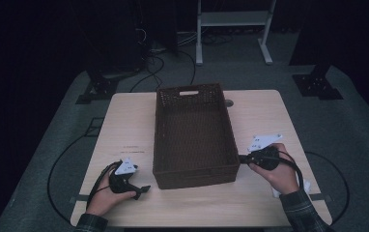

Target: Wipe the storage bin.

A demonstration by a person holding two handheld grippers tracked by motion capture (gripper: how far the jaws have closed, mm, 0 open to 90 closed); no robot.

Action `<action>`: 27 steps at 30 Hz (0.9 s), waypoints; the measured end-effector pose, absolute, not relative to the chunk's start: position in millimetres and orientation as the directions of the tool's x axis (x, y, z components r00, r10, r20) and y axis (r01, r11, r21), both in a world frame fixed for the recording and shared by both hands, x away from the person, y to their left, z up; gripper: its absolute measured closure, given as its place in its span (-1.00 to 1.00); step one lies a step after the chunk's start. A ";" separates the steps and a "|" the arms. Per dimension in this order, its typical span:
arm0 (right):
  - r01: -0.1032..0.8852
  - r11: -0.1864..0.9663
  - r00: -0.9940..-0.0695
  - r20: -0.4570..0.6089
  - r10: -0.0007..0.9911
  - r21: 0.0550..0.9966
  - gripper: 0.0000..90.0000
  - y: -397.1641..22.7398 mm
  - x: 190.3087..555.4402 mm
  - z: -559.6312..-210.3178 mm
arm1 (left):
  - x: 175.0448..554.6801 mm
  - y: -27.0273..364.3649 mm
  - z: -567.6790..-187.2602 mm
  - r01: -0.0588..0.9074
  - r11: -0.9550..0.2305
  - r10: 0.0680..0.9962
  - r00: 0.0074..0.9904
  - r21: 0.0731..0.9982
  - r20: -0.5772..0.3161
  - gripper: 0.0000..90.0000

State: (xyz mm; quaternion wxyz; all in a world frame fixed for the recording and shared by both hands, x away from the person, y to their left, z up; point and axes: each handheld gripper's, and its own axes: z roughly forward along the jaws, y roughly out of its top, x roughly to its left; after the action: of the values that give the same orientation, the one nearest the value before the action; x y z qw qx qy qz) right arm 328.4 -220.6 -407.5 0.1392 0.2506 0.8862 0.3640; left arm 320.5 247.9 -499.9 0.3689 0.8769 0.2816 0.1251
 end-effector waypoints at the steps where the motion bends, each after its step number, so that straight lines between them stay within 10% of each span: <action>1: 0.339 0.613 -0.840 -0.064 0.538 0.714 0.99 -218.3 327.5 -407.3 | 320.6 248.2 -499.7 0.399 -0.574 0.583 0.812 0.714 0.015 -0.97; 17: 0.318 0.628 -0.855 -0.071 0.514 0.710 0.93 -205.3 325.0 -412.8 | 319.3 247.9 -500.2 0.401 -0.566 0.584 0.812 0.721 0.007 -0.97; 27: 0.420 0.577 -0.779 -0.047 0.625 0.701 0.40 -224.5 318.5 -436.4 | 319.0 248.8 -499.9 0.393 -0.575 0.575 0.818 0.717 0.013 -0.97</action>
State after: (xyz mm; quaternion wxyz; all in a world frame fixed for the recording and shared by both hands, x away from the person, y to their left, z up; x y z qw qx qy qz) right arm 318.5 -224.5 -436.4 0.1462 0.2983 0.8758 0.3502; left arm 319.0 248.8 -499.9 0.3693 0.8790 0.2754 0.1230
